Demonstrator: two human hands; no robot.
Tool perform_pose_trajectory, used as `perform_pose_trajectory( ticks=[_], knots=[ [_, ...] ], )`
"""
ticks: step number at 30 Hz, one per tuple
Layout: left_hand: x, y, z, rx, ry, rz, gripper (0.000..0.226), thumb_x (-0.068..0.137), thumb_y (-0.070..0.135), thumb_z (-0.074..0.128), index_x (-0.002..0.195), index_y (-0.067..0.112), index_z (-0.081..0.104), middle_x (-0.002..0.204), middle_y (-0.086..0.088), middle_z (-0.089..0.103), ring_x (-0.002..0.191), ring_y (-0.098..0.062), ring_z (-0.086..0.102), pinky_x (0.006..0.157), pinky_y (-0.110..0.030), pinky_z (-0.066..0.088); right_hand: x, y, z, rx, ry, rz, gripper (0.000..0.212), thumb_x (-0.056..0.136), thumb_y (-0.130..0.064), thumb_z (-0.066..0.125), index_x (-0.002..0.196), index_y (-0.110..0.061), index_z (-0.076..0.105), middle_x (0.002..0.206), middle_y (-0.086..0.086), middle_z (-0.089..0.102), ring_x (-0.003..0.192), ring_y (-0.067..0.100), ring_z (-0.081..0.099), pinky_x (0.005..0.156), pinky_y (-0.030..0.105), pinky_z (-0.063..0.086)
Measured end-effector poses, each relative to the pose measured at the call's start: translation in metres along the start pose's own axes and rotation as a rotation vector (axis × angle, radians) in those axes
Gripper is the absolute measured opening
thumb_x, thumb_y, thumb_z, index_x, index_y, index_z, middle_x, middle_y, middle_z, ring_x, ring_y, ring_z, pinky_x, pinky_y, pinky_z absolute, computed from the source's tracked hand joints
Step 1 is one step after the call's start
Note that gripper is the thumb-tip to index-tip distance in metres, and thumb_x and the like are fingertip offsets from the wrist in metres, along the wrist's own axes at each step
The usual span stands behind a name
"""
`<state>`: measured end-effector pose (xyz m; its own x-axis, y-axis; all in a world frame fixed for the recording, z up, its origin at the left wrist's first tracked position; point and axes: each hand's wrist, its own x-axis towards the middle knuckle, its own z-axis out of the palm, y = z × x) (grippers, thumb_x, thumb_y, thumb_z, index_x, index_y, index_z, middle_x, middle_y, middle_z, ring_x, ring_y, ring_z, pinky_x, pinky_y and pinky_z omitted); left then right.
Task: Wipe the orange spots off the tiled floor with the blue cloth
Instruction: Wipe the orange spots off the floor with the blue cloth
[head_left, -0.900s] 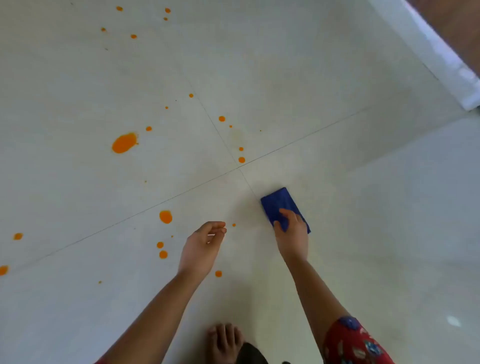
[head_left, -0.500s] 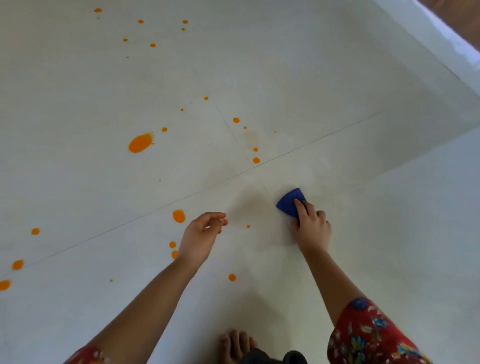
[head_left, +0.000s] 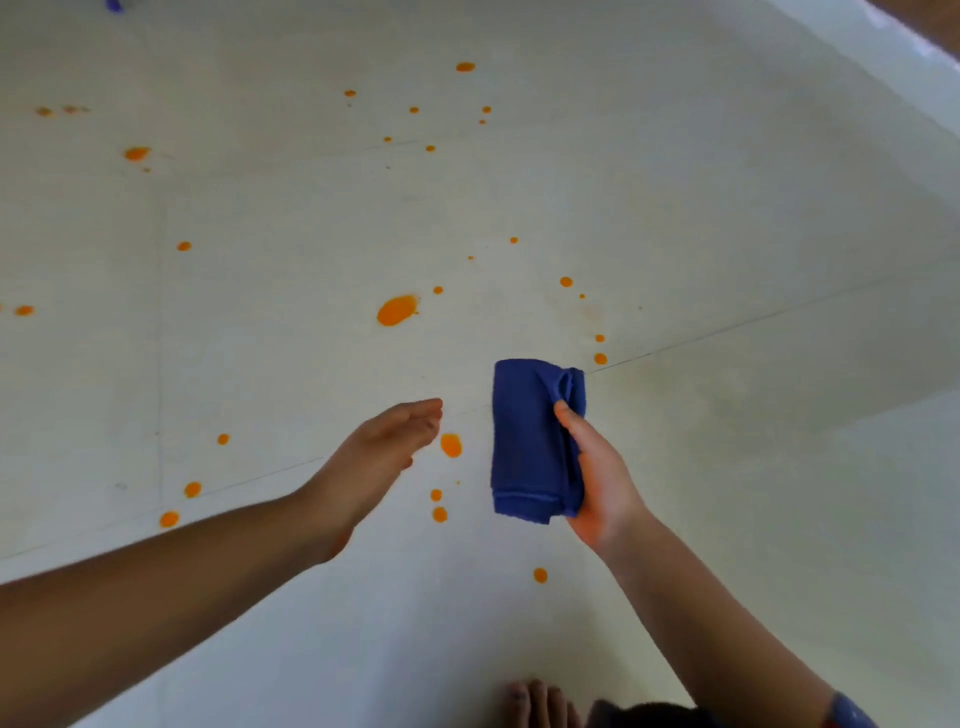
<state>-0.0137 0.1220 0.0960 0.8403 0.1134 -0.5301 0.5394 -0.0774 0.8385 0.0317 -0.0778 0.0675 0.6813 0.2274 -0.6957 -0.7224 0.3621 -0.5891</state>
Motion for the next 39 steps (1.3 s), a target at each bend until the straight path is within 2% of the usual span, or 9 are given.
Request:
perform_pose_trajectory(
  ticks=[4, 7, 13, 18, 23, 27, 30, 35, 39],
  knots=[
    [-0.014, -0.010, -0.024, -0.231, -0.064, -0.092, 0.044, 0.097, 0.042, 0.047, 0.140, 0.031, 0.046, 0.140, 0.016, 0.051, 0.126, -0.005, 0.050, 0.108, -0.031, 0.037, -0.011, 0.015, 0.044, -0.466, -0.085, -0.104, 0.026, 0.101, -0.041, 0.043, 0.114, -0.031, 0.063, 0.107, -0.007, 0.072, 0.100, 0.008, 0.067, 0.089, 0.032, 0.052],
    [-0.019, -0.019, -0.024, -0.368, -0.157, -0.151, 0.050, 0.086, 0.055, 0.054, 0.130, 0.031, 0.056, 0.129, 0.012, 0.063, 0.121, -0.006, 0.057, 0.106, -0.033, 0.041, -0.018, 0.038, 0.071, -0.798, -0.187, -0.288, 0.022, 0.101, -0.033, 0.047, 0.099, -0.022, 0.066, 0.097, 0.000, 0.071, 0.090, 0.006, 0.065, 0.082, 0.024, 0.047],
    [-0.027, -0.034, -0.048, -0.554, 0.146, -0.202, 0.024, 0.095, 0.033, 0.056, 0.113, 0.020, 0.066, 0.098, 0.007, 0.076, 0.094, -0.009, 0.070, 0.077, -0.026, 0.050, -0.001, 0.037, 0.079, -0.534, -0.062, -0.175, 0.017, 0.098, -0.027, 0.051, 0.095, -0.024, 0.067, 0.103, -0.002, 0.072, 0.098, 0.016, 0.066, 0.082, 0.033, 0.050],
    [-0.031, -0.034, -0.066, -0.650, 0.184, -0.168, 0.019, 0.096, 0.029, 0.054, 0.109, 0.020, 0.066, 0.097, 0.002, 0.076, 0.088, -0.012, 0.072, 0.072, -0.030, 0.053, 0.022, 0.049, 0.073, -0.576, 0.015, -0.245, 0.031, 0.095, -0.022, 0.056, 0.120, -0.039, 0.050, 0.109, -0.007, 0.064, 0.101, 0.013, 0.062, 0.082, 0.032, 0.051],
    [-0.033, -0.030, -0.065, -0.643, 0.174, -0.199, 0.023, 0.094, 0.033, 0.057, 0.108, 0.017, 0.066, 0.101, -0.001, 0.075, 0.092, -0.015, 0.071, 0.075, -0.031, 0.053, 0.018, 0.071, 0.077, -0.751, -0.100, -0.613, 0.030, 0.096, -0.019, 0.055, 0.120, -0.036, 0.052, 0.128, -0.017, 0.049, 0.114, 0.000, 0.051, 0.082, 0.016, 0.048],
    [-0.037, -0.031, -0.070, -0.620, 0.138, -0.266, 0.033, 0.092, 0.039, 0.059, 0.110, 0.013, 0.067, 0.103, -0.008, 0.074, 0.095, -0.020, 0.071, 0.079, -0.035, 0.053, 0.018, 0.066, 0.073, -0.542, -0.244, -0.187, 0.042, 0.085, -0.042, 0.069, 0.124, -0.039, 0.053, 0.129, -0.013, 0.059, 0.113, 0.000, 0.058, 0.095, 0.024, 0.043],
    [-0.037, -0.041, -0.071, -0.637, 0.105, -0.312, 0.043, 0.088, 0.044, 0.062, 0.115, 0.011, 0.066, 0.110, -0.012, 0.072, 0.106, -0.027, 0.067, 0.090, -0.041, 0.052, 0.016, 0.064, 0.061, -0.278, -0.444, 0.179, 0.056, 0.078, -0.039, 0.072, 0.128, -0.019, 0.059, 0.126, 0.002, 0.066, 0.116, 0.015, 0.062, 0.098, 0.033, 0.047],
    [-0.030, -0.070, -0.044, -0.504, 0.138, -0.378, 0.037, 0.095, 0.049, 0.051, 0.098, 0.015, 0.065, 0.091, 0.000, 0.072, 0.087, -0.013, 0.066, 0.070, -0.028, 0.049, 0.011, 0.079, 0.029, -0.206, -0.460, 0.139, 0.047, 0.079, -0.010, 0.066, 0.124, -0.012, 0.052, 0.120, 0.008, 0.064, 0.109, 0.019, 0.064, 0.084, 0.031, 0.054],
    [-0.014, -0.094, -0.016, -0.280, 0.032, -0.341, 0.040, 0.099, 0.053, 0.037, 0.111, 0.024, 0.063, 0.107, 0.003, 0.069, 0.097, -0.016, 0.064, 0.076, -0.029, 0.049, -0.004, 0.075, -0.007, -0.350, -0.282, 0.099, 0.037, 0.092, 0.007, 0.049, 0.119, -0.016, 0.059, 0.108, 0.006, 0.071, 0.094, 0.014, 0.070, 0.078, 0.024, 0.056]
  ],
)
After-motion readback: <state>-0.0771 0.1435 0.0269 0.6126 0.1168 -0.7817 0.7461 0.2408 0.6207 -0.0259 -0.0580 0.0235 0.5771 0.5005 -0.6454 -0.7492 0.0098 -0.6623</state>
